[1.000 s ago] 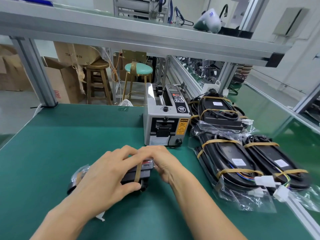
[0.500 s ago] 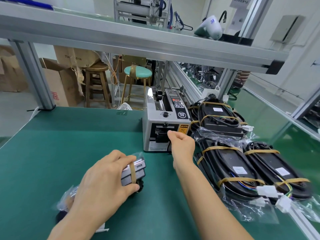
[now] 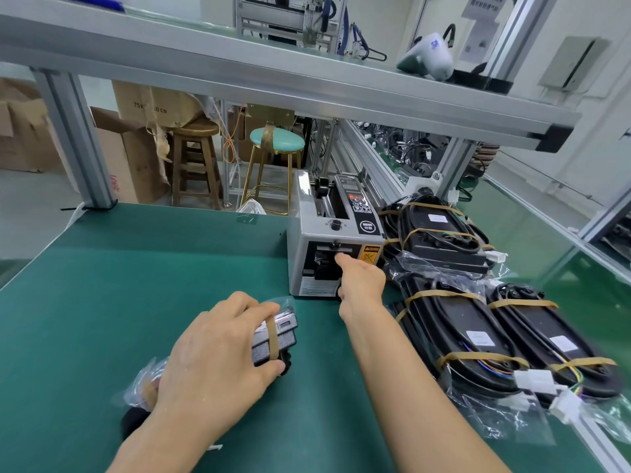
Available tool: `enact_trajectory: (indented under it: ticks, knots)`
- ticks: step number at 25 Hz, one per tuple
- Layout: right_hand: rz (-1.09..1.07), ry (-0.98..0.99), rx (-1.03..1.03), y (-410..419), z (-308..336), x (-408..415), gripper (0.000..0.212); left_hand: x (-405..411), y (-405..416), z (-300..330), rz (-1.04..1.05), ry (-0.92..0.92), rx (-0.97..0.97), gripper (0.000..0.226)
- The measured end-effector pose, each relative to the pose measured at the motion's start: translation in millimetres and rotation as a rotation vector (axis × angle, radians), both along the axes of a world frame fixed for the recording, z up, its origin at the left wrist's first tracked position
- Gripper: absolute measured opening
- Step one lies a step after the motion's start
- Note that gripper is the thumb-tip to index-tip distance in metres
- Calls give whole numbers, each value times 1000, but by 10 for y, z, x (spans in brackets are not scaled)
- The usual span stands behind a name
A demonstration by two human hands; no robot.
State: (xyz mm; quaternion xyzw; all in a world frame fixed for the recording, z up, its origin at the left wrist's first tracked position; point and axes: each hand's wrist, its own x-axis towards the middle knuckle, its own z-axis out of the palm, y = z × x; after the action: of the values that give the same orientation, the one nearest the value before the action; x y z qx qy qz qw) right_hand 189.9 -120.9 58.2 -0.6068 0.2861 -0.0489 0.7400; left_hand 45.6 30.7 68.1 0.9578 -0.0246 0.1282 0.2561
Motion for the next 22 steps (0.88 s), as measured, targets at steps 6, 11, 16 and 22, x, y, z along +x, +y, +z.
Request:
enact_trajectory:
  ticks: [6, 11, 16, 22]
  knots:
    - [480, -99, 56, -91, 162, -767, 13, 4, -2, 32, -28, -23, -94, 61]
    - [571, -223, 75, 98, 36, -1237, 8, -19, -9, 49, -18, -28, -238, 62]
    - [473, -281, 68, 151, -42, -1242, 25, -30, -38, 43, 38, 4, -291, 56]
    - [456, -280, -32, 140, -52, -1210, 16, -50, -51, 86, -3, 8, -308, 57]
